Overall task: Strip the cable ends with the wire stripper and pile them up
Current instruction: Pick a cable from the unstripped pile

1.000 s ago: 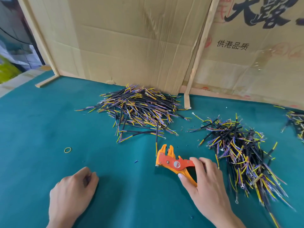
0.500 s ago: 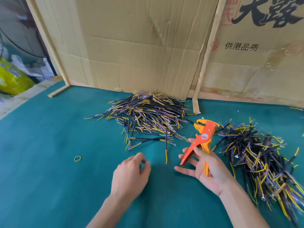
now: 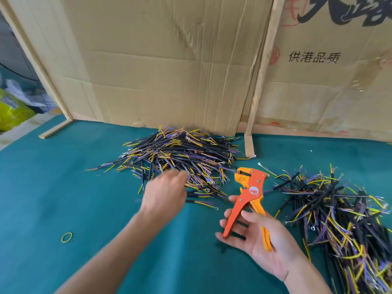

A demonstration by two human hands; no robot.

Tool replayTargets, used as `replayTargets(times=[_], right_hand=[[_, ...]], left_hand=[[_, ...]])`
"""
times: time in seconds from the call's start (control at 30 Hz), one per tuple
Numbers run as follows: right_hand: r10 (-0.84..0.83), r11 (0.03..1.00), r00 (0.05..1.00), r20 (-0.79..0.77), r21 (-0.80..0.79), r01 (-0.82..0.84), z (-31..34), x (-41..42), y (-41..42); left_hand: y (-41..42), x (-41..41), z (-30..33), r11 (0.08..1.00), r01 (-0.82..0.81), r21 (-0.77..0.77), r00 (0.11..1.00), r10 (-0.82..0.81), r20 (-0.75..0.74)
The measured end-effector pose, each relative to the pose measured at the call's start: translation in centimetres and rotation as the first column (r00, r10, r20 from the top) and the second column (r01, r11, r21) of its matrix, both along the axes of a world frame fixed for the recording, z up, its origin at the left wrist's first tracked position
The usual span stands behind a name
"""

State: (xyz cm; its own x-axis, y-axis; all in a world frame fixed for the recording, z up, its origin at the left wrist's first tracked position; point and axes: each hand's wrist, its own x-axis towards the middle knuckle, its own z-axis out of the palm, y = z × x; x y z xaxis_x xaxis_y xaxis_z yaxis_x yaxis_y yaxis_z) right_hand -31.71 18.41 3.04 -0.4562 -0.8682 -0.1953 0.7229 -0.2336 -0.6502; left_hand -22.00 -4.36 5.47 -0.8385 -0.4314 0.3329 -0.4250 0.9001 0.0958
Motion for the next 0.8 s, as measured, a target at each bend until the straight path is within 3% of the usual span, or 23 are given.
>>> replayTargets(times=[0.07, 0.13, 0.2, 0.27, 0.37, 0.67, 0.8], right_hand=[[0.016, 1.000, 1.000, -0.010, 0.005, -0.016, 0.1, 0.1, 0.0], [0.022, 1.000, 1.000, -0.014, 0.007, -0.022, 0.3, 0.2, 0.0], [0.025, 1.000, 1.000, -0.008, 0.004, -0.025, 0.5, 0.2, 0.0], [0.032, 0.999, 0.999, -0.011, 0.002, -0.032, 0.7, 0.3, 0.0], [0.046, 0.999, 0.999, -0.028, 0.007, -0.046, 0.7, 0.2, 0.0], [0.067, 0.998, 0.998, -0.022, 0.000, -0.067, 0.6, 0.1, 0.0], [0.058, 0.998, 0.998, -0.024, 0.010, -0.058, 0.9, 0.2, 0.0]], left_hand=[[-2.0, -1.7, 1.5, 1.000, -0.017, -0.011, 0.992, 0.015, -0.128], [-3.6, -4.5, 2.8, 0.999, -0.010, -0.049, 0.986, 0.002, -0.165], [-4.5, -7.9, 3.5, 0.996, 0.072, -0.050, 0.991, -0.077, -0.109], [-4.9, -11.0, 3.6, 0.989, 0.142, -0.030, 0.989, -0.141, 0.039], [-5.0, -13.6, 2.7, 0.992, 0.116, -0.051, 0.970, -0.102, 0.219], [-4.8, -13.5, 3.0, 0.909, 0.154, -0.386, 0.981, -0.094, 0.170], [-4.7, -12.9, 4.5, 0.947, 0.142, -0.289, 0.980, -0.093, 0.176]])
